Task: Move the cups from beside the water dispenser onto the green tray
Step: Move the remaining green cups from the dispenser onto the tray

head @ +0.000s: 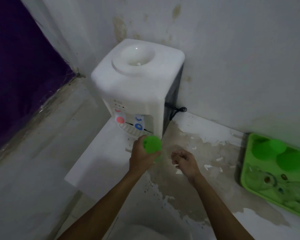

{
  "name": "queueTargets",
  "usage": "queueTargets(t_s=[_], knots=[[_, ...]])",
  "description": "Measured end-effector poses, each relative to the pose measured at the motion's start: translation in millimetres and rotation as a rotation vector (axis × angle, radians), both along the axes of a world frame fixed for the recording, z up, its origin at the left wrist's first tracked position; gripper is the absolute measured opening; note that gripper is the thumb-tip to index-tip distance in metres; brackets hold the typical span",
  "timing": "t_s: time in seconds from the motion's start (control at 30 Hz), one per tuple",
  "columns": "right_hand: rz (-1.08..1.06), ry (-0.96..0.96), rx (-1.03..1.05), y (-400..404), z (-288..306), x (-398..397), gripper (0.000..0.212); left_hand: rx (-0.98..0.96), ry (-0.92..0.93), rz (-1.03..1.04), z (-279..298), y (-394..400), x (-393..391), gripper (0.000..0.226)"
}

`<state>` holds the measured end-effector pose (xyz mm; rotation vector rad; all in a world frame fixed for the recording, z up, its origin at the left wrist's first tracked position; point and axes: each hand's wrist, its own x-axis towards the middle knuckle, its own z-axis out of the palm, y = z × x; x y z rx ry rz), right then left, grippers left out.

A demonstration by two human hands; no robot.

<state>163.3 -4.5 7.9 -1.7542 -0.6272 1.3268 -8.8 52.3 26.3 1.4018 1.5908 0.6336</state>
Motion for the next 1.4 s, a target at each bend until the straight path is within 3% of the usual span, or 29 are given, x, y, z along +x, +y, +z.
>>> queueTargets(t_s=[0.13,0.33,0.4,0.53,0.73,0.9,1.03,1.13,1.27,1.4], knots=[[-0.127,0.152,-0.064,-33,8,41,0.009,0.065,-0.003,-0.147,13,-32,64,0.086],[-0.303,0.443,-0.102,-78,23,104,0.043,0.145,-0.110,-0.342,35,-69,150,0.083],[-0.431,0.581,-0.023,-106,27,148,0.050,0.165,-0.113,-0.435,45,-93,202,0.086],[-0.511,0.803,0.101,-125,46,177,0.048,0.218,-0.192,-0.506,50,-111,237,0.079],[-0.703,0.843,0.209,-172,50,247,0.047,0.140,-0.288,-0.652,45,-139,306,0.082],[-0.834,0.547,0.181,-190,50,305,0.039,0.072,-0.328,-0.657,40,-145,353,0.055],[-0.959,0.274,0.145,-199,41,350,0.062,0.043,-0.276,-0.685,28,-138,386,0.028],[-1.023,-0.006,0.115,-204,32,383,0.067,0.050,-0.228,-0.730,17,-132,409,0.025],[-0.889,-0.505,0.012,-207,23,413,0.056,0.057,-0.196,-0.766,3,-125,434,0.024],[-0.730,-0.720,0.026,-198,12,436,0.055,0.036,-0.160,-0.765,-11,-121,450,0.022]])
